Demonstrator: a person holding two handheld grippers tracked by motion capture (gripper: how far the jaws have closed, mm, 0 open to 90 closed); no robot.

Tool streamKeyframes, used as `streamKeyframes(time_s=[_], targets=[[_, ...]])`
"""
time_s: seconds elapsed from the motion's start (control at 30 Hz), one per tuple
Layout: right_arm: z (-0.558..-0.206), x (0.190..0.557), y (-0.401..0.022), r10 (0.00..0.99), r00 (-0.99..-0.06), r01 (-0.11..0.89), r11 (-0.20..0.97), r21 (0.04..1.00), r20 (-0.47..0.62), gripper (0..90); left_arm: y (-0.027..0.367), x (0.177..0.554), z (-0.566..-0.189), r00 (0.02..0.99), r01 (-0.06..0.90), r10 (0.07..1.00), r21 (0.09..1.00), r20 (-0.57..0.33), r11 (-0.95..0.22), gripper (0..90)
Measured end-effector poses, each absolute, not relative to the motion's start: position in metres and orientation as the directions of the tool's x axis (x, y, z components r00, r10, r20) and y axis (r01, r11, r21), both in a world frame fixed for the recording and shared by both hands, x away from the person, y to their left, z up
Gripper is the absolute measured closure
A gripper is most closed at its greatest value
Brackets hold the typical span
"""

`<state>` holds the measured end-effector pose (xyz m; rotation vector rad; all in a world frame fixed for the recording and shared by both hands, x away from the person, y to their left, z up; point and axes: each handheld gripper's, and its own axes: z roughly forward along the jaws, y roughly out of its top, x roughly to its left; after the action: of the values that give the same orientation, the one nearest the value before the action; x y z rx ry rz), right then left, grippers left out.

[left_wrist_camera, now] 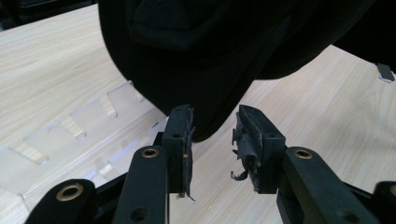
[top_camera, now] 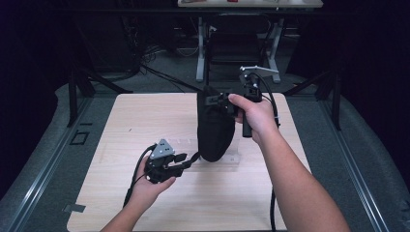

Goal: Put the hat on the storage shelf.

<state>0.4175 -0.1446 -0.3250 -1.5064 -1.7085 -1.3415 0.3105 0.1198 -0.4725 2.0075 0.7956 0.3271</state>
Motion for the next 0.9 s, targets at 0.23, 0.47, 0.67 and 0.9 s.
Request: streamKeyframes(time_s=[0.23,0.47,0.67,0.9], targets=[[-0.325,0.417,-0.142,0.443,-0.270,0.934,-0.094,0.344,0.855,87.7,0.108,0.311,-0.470,0.769,0.385,0.637,0.833,-0.051,-0.398,69.4],[-0.326,0.418,-0.142,0.441,-0.271,0.934,-0.096,0.345,0.856,87.7,0.101,0.315,-0.466,0.761,0.377,0.648,0.832,-0.029,-0.407,72.7],[-0.326,0.418,-0.141,0.438,-0.272,0.934,-0.095,0.345,0.857,87.7,0.095,0.317,-0.466,0.755,0.372,0.655,0.822,0.002,-0.431,76.6],[-0.325,0.416,-0.141,0.438,-0.277,0.934,-0.087,0.347,0.855,86.5,0.094,0.315,-0.466,0.756,0.352,0.653,0.816,0.042,-0.459,80.3]])
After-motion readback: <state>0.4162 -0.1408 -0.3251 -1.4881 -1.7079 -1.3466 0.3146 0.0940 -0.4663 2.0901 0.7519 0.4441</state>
